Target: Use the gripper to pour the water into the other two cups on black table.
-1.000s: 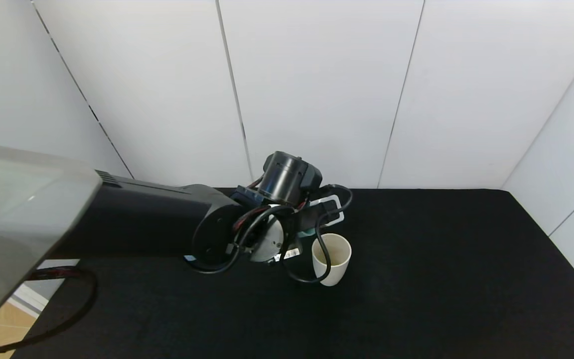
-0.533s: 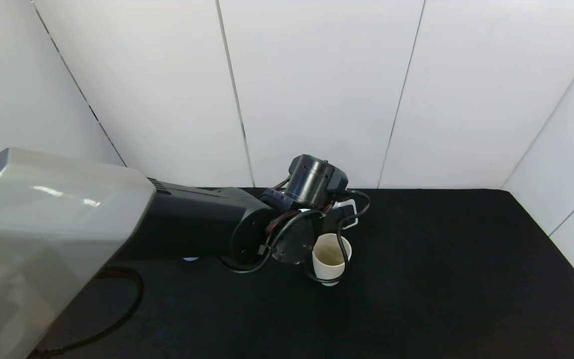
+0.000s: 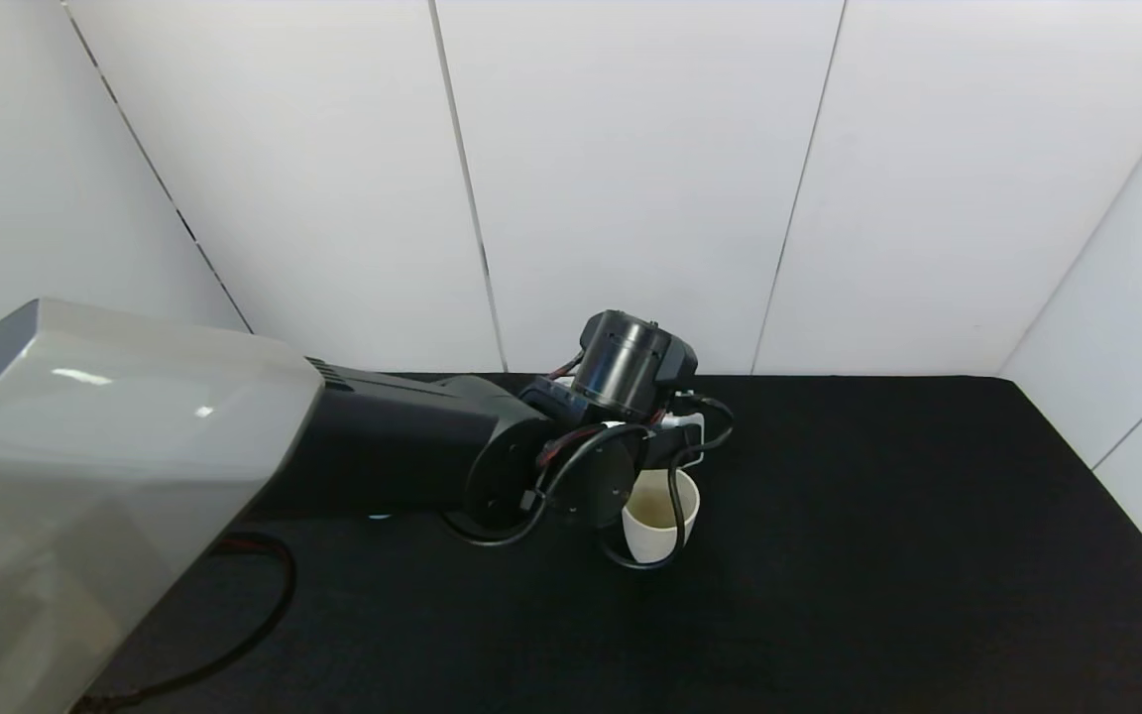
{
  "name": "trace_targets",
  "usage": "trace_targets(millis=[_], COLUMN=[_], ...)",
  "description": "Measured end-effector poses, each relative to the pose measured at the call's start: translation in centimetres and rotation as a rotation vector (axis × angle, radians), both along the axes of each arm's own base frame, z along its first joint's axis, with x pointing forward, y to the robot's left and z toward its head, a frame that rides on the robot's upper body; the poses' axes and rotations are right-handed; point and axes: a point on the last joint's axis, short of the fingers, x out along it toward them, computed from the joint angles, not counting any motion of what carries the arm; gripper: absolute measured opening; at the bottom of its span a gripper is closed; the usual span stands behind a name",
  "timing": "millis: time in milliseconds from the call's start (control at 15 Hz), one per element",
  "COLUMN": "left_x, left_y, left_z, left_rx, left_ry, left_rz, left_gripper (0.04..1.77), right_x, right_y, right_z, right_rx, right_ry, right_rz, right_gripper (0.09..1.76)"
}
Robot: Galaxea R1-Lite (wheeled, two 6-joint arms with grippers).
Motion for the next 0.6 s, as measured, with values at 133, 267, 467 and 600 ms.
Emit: trace_targets(millis=[133, 267, 467, 600], left_x=[0.0, 0.1, 0.4, 0.2], left_y=[0.0, -0.1, -0.3, -0.8], left_z=[0.3, 0.7, 1.5, 1.9], left_rx=[0.041, 0.092, 0.145, 0.175], left_ry=[-0.005, -0.012, -0.033, -0.041], left_rz=[-0.016, -0.032, -0.051, -0.072], left_gripper=[1.14, 1.14, 1.14, 1.14], right_x=[0.0, 0.0, 0.0, 0.0], right_y=[0.0, 0.0, 0.0, 0.0], right_z=[0.0, 0.0, 0.0, 0.0], right_rx=[0.0, 0.0, 0.0, -0.001], right_ry=[0.0, 0.0, 0.0, 0.0], right_rz=[0.0, 0.0, 0.0, 0.0], right_gripper=[1.71, 1.71, 1.71, 1.71])
